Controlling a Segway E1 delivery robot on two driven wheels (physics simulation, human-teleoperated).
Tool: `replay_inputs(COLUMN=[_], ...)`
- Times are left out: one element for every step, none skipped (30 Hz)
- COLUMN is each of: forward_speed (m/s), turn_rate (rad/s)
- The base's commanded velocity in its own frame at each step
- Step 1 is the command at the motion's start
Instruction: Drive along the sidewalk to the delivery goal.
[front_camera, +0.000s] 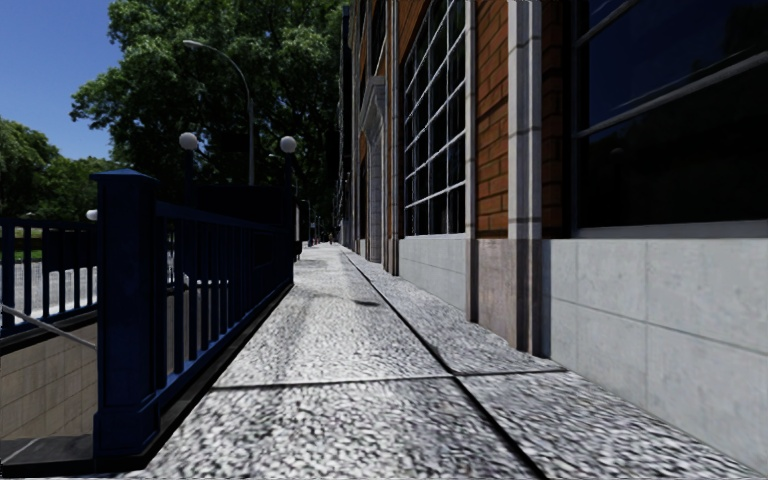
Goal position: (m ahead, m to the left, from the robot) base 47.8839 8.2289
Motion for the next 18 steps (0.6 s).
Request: replay_inputs(forward_speed=[0.58,0.58,0.58,0.58,0.58,0.61,0.71,0.80,0.87,0.93,0.93,0.96,0.97,1.00,1.04,1.07,1.07,1.09], turn_rate=[0.00,0.00,0.00,0.00,0.00,0.00,0.00,0.00,0.00,0.00,0.00,0.00,0.00,0.00,0.00,0.00,0.00,0.00])
